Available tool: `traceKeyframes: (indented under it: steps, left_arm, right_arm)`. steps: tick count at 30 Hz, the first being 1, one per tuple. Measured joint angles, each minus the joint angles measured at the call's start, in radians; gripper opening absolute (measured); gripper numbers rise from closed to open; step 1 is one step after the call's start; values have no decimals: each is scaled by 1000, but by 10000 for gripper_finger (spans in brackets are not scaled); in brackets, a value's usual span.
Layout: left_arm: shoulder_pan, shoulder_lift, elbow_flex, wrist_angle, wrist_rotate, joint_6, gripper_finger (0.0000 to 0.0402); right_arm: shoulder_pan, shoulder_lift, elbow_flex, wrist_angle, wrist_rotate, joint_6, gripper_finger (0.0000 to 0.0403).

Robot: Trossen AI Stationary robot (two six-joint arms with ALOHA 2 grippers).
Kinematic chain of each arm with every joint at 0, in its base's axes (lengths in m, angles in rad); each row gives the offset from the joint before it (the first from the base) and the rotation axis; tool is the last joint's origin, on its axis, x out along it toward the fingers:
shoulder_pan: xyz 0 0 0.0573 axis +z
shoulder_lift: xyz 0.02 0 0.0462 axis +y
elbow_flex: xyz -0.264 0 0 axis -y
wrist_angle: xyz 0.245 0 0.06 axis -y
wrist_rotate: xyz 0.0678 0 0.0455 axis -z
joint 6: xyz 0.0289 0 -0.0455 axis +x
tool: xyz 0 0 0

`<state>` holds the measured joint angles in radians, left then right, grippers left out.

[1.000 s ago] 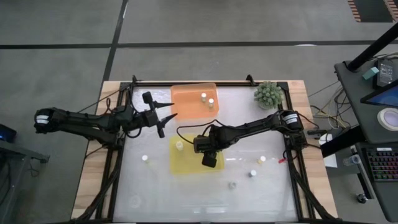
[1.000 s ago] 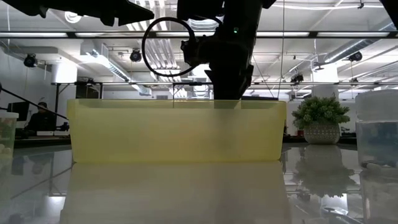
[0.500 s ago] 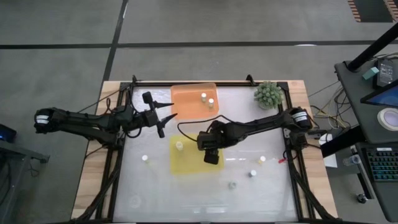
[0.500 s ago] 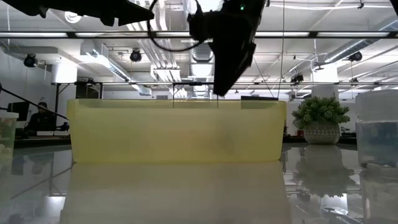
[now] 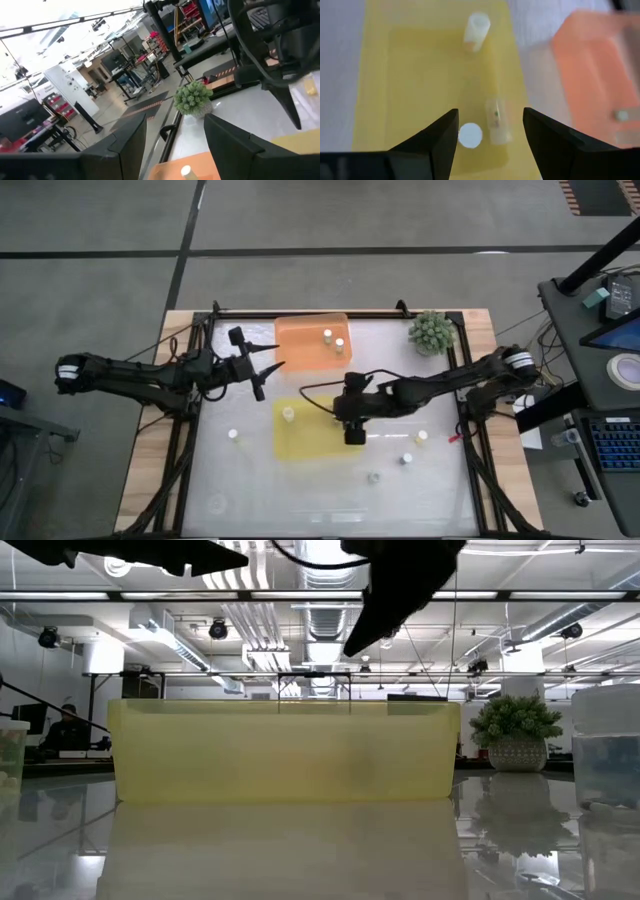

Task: Pick and place medicine bottles into bin by pill shape (circle, oval)
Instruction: Put the left yellow tablet bottle into the orange bin

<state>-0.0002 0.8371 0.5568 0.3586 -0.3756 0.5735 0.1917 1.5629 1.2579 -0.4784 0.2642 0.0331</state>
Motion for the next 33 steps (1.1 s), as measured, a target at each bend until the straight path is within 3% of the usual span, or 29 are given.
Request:
traceKeyframes:
  steps: [13, 18, 22, 33]
  left_arm:
    - [0, 15, 0, 13, 1, -237, 184]
    - [-1, 47, 0, 26, 1, -331, 184]
    - [-1, 77, 2, 33, 1, -385, 184]
    - [0, 160, 46, 36, 1, -490, 184]
  right_arm:
    - [-45, -348, -474, 657, -19, -267, 215]
    - [-117, -437, -598, 855, -205, -306, 215]
    - [-196, -486, -651, 913, -327, -315, 215]
    - [-364, -635, -801, 1025, -479, -331, 215]
